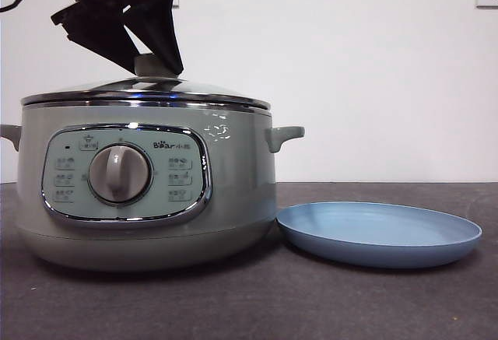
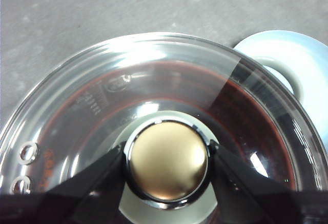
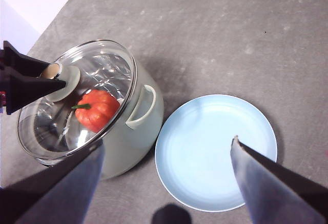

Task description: Take the pumpkin out from the steamer,put the pumpkin in the blue plate,close the lid

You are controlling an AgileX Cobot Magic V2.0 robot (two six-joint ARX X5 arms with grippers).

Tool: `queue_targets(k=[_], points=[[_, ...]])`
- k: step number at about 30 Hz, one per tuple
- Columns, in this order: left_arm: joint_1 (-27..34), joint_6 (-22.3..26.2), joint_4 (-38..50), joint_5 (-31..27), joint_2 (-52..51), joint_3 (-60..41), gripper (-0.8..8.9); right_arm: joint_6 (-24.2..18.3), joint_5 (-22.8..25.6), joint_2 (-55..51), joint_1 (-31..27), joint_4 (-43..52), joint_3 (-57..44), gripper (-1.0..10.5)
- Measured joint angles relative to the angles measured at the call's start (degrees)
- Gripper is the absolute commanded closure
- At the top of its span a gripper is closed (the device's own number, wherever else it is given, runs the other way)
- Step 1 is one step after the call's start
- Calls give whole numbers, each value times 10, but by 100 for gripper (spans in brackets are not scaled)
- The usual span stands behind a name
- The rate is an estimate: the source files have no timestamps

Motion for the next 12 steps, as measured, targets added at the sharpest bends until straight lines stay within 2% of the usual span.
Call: queue_targets(k=[6, 12], points=[[1, 1, -15, -24, -45, 26, 822, 0, 0, 2, 8, 2, 0, 537], [1, 2, -40, -62, -114, 62, 823, 0, 0, 32, 62, 29, 0, 537]])
